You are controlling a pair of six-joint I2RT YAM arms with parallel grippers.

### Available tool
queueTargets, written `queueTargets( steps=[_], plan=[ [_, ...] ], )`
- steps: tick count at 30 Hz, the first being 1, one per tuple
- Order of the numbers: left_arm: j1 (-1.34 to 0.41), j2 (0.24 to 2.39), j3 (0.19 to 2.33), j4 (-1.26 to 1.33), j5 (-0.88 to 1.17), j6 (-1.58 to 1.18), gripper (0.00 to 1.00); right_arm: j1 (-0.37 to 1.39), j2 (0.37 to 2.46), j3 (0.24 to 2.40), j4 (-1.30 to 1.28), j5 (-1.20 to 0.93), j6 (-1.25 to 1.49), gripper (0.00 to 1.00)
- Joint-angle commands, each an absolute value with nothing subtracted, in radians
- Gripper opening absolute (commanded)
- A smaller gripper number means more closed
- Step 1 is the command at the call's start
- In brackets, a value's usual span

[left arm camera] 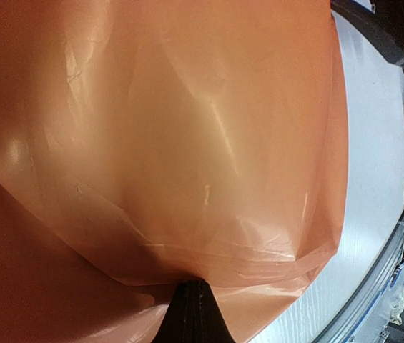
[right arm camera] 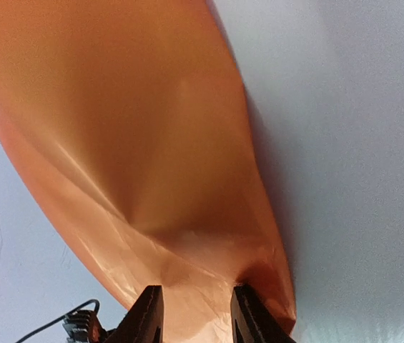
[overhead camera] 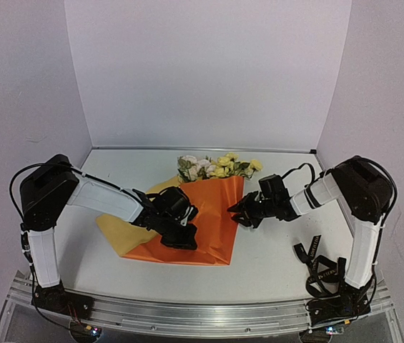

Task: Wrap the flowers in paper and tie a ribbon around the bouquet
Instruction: Press the fold line on the 1/4-folded wrapping paper.

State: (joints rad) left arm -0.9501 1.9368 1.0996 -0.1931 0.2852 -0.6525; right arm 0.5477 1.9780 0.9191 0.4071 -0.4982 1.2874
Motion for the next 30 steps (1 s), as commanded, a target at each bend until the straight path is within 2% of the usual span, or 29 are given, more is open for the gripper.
queueTargets(
  steps=[1,16,25,30],
  plan=[
    [-0.949,1.985,1.107,-0.277,0.247,-0.633,0.00,0.496,2.032,0.976,0.412,-0.434,1.297,0.35],
    [-0.950,1.987,1.123,-0.296,0.251,-0.623,0.00,0.373,2.212,1.239,0.388,-0.358,1.368,0.35],
    [-0.950,1.978,1.127,-0.308,0.242,-0.617,0.00,0.311,2.353,1.468,0.311,-0.366,1.414,0.35],
    [-0.948,1.960,1.172,-0.338,0.216,-0.607,0.00,0.286,2.292,1.518,0.272,-0.449,1.391,0.35]
  ],
)
